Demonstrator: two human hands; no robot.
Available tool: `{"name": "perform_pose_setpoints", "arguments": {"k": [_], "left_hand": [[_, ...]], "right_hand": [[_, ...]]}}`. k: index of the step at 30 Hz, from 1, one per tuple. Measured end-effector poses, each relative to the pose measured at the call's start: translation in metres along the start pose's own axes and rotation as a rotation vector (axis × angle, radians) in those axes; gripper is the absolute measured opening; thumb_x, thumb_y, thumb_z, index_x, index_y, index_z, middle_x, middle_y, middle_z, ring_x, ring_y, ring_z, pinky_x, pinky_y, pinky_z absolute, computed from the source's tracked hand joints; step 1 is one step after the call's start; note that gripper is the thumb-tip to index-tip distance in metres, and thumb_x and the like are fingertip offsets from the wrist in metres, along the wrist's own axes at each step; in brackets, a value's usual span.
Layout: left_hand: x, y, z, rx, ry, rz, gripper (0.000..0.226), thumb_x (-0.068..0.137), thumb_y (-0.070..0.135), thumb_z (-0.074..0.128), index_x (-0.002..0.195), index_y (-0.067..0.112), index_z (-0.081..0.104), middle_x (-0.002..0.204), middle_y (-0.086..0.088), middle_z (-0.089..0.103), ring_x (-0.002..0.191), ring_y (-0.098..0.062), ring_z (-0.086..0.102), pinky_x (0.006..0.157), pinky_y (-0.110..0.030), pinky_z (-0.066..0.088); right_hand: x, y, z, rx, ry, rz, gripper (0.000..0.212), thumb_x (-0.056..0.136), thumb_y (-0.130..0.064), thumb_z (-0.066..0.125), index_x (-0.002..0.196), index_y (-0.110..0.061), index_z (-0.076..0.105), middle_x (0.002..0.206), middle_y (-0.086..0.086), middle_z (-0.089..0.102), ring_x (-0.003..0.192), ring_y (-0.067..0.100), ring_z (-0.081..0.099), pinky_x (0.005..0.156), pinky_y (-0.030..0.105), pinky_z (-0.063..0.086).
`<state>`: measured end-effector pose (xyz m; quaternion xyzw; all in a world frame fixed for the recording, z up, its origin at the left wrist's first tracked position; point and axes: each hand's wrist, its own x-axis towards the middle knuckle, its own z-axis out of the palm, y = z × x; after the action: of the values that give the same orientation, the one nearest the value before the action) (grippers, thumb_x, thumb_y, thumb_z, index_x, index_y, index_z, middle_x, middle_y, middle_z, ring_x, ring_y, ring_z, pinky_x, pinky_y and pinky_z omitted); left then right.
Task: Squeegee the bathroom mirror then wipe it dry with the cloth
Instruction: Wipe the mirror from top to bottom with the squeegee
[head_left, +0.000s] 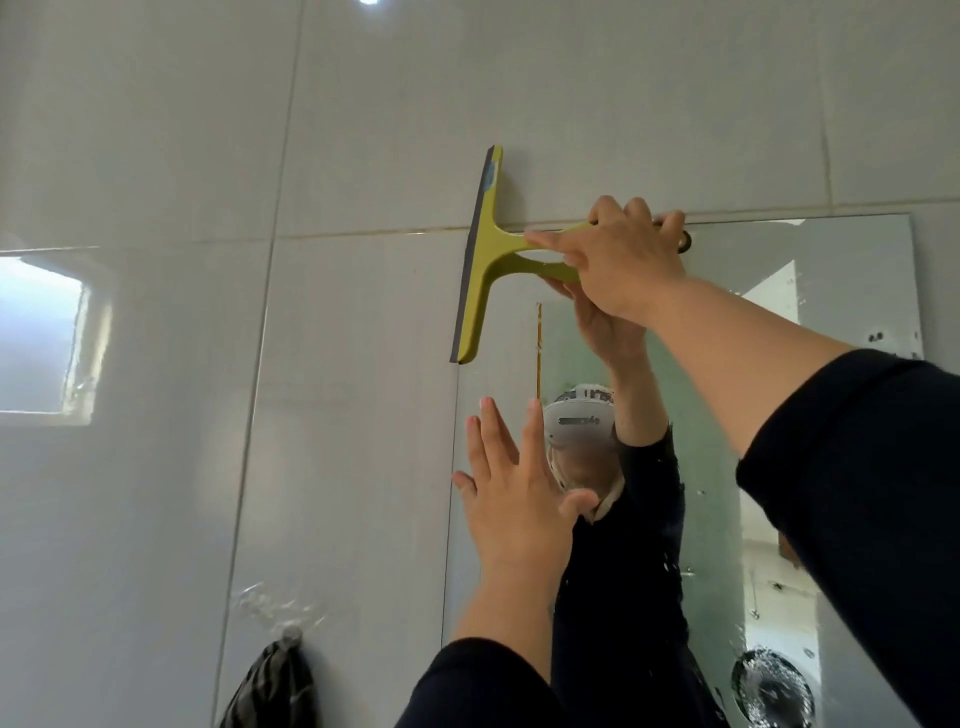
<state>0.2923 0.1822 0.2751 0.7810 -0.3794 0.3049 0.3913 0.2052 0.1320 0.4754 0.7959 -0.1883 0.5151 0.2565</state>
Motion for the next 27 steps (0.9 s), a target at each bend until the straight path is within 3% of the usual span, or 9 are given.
{"name": "perform_pose_setpoints", "arguments": {"k": [14, 22, 27], "left_hand": [[-0.001, 0.01, -0.004, -0.033, 0.02, -0.04, 0.094, 0.081, 0.055, 0.06, 0.147, 0.04, -0.004, 0.157, -0.001, -0.026, 0.145, -0.023, -0.023, 0.116, -0.054, 0.003], [-0.016, 0.053, 0.007, -0.016, -0.011, 0.073, 0.09, 0.083, 0.053, 0.054, 0.149, 0.035, -0.005, 0.156, 0.004, -0.028, 0.143, -0.021, -0.027, 0.115, -0.056, -0.005], [-0.02, 0.072, 0.021, -0.007, -0.047, 0.097, 0.096, 0.08, 0.049, 0.058, 0.148, 0.034, -0.008, 0.156, 0.003, -0.027, 0.143, -0.024, -0.027, 0.115, -0.058, -0.003]], "right_hand": [[-0.024, 0.033, -0.021, -0.07, -0.019, -0.011, 0.048, 0.102, -0.027, 0.037, 0.135, -0.061, 0.03, 0.119, 0.007, 0.046, 0.113, 0.029, 0.038, 0.09, 0.046, 0.028], [-0.043, 0.068, -0.037, -0.137, -0.031, 0.015, 0.047, 0.102, -0.029, 0.034, 0.134, -0.062, 0.029, 0.1, 0.003, 0.036, 0.107, 0.029, 0.038, 0.085, 0.043, 0.027], [-0.055, 0.098, -0.046, -0.156, -0.029, 0.06, 0.047, 0.103, -0.028, 0.032, 0.133, -0.063, 0.03, 0.111, 0.007, 0.045, 0.109, 0.03, 0.038, 0.088, 0.044, 0.028]]}}
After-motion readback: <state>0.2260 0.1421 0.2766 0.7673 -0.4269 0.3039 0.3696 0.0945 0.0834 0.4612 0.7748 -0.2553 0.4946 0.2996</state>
